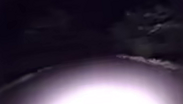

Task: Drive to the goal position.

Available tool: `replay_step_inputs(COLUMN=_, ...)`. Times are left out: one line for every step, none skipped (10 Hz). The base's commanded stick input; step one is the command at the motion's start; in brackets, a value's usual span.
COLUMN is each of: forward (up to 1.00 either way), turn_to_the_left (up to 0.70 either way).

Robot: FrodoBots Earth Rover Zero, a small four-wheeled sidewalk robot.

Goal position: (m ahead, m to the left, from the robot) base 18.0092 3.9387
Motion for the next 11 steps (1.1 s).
replay_step_inputs(forward=1.00, turn_to_the_left=0.00)
replay_step_inputs(forward=1.00, turn_to_the_left=0.00)
replay_step_inputs(forward=1.00, turn_to_the_left=0.00)
replay_step_inputs(forward=1.00, turn_to_the_left=0.00)
replay_step_inputs(forward=1.00, turn_to_the_left=0.00)
replay_step_inputs(forward=1.00, turn_to_the_left=0.00)
replay_step_inputs(forward=1.00, turn_to_the_left=0.00)
replay_step_inputs(forward=1.00, turn_to_the_left=0.00)
replay_step_inputs(forward=1.00, turn_to_the_left=0.00)
replay_step_inputs(forward=1.00, turn_to_the_left=0.00)
replay_step_inputs(forward=1.00, turn_to_the_left=0.00)
